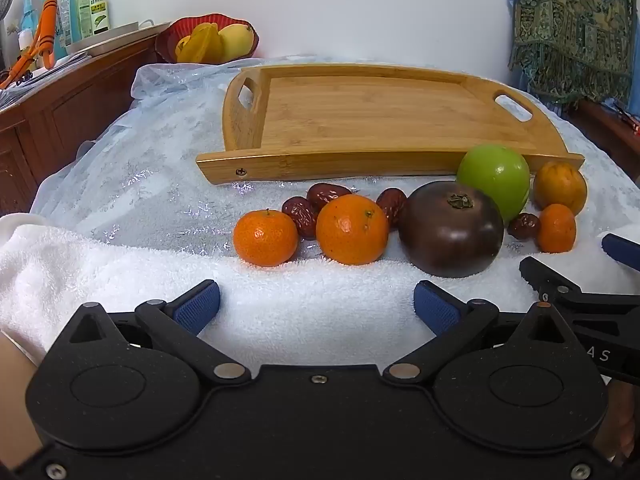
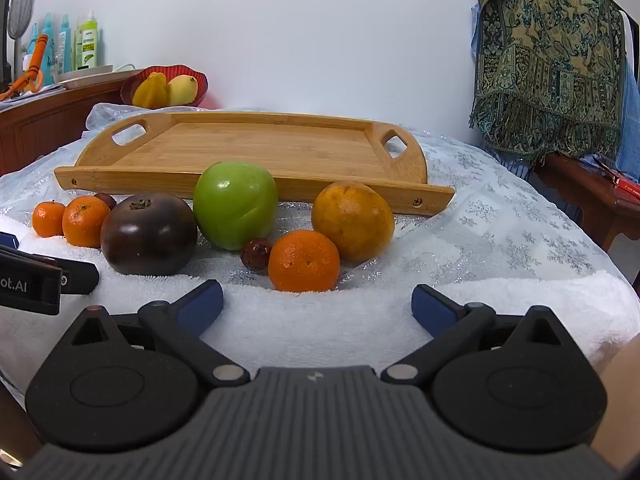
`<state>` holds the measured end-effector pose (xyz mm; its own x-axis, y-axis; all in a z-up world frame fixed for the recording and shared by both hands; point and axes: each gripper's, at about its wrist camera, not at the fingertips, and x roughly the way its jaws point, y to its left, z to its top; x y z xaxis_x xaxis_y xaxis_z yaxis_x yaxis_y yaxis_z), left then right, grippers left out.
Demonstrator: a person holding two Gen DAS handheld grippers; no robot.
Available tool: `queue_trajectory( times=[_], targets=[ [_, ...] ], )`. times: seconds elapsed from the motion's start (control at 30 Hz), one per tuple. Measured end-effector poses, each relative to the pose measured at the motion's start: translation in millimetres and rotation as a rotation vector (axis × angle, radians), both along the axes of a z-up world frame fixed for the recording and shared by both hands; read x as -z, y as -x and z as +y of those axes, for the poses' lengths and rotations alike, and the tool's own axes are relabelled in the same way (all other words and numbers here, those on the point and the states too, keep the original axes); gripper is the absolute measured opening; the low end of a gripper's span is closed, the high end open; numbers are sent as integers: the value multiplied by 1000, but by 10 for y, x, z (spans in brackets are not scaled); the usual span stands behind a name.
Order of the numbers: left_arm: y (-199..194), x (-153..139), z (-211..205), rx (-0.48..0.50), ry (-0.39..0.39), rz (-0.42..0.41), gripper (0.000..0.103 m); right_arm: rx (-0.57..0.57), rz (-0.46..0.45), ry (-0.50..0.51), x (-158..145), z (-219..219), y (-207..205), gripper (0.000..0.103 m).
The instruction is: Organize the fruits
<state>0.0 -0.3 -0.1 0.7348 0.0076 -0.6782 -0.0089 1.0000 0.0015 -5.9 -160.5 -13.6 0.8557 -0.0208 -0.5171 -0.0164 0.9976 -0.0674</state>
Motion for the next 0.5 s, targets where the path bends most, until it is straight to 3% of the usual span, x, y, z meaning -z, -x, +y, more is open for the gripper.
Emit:
queue_trajectory(
  times=[0.5],
  targets=[
    [-14, 51, 39, 2, 0, -9, 103, -2, 4, 6, 5, 7, -2, 103]
  ],
)
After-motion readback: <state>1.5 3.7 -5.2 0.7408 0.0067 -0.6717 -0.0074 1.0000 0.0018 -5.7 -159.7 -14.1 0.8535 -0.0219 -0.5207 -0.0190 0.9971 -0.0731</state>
